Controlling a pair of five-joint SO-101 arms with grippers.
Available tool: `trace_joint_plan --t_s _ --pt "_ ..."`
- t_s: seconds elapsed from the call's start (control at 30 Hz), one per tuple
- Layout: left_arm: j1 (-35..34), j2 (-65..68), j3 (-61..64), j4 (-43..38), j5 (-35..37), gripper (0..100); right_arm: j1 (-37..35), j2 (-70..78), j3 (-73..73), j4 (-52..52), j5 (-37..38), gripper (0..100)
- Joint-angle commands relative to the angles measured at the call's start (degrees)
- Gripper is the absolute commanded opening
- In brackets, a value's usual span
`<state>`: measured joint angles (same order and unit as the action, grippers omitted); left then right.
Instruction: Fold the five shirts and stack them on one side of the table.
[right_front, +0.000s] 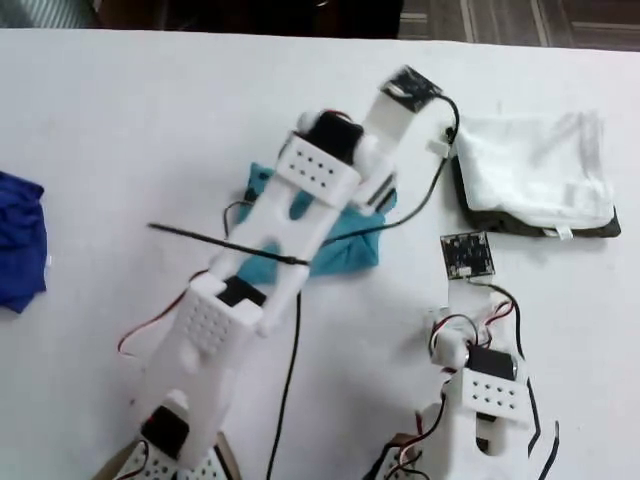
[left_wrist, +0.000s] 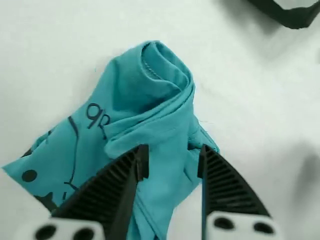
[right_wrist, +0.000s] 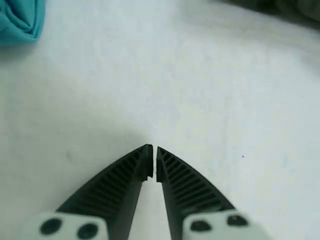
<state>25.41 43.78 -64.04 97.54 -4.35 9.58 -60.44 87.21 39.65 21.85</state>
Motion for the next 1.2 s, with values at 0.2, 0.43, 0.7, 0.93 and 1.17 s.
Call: trace_joint_plan --t_s 0.2,0.43,0.7,0.93,1.17 --pt "-15.4 -8.9 -6.5 4.8 -0.1 3 0.4 -1.4 -0.4 -1.1 -0.3 2.0" --pt "-21.5 -20.0 8.9 4.6 -2.2 3 0.4 -0.9 -1.1 -0.7 0.0 1.9" --pt "-23.1 -21.9 29.1 -11.3 0.4 3 -5.2 -0.2 -15.2 8.3 0.0 1.9" --pt "-28.4 -22.0 37.9 -15.4 1.3 3 -16.7 13.4 -33.1 14.0 -1.0 1.9" --pt "-42.0 -22.3 44.5 -15.6 -2.1 3 -23.8 37.3 -52.0 14.0 -5.3 1.9"
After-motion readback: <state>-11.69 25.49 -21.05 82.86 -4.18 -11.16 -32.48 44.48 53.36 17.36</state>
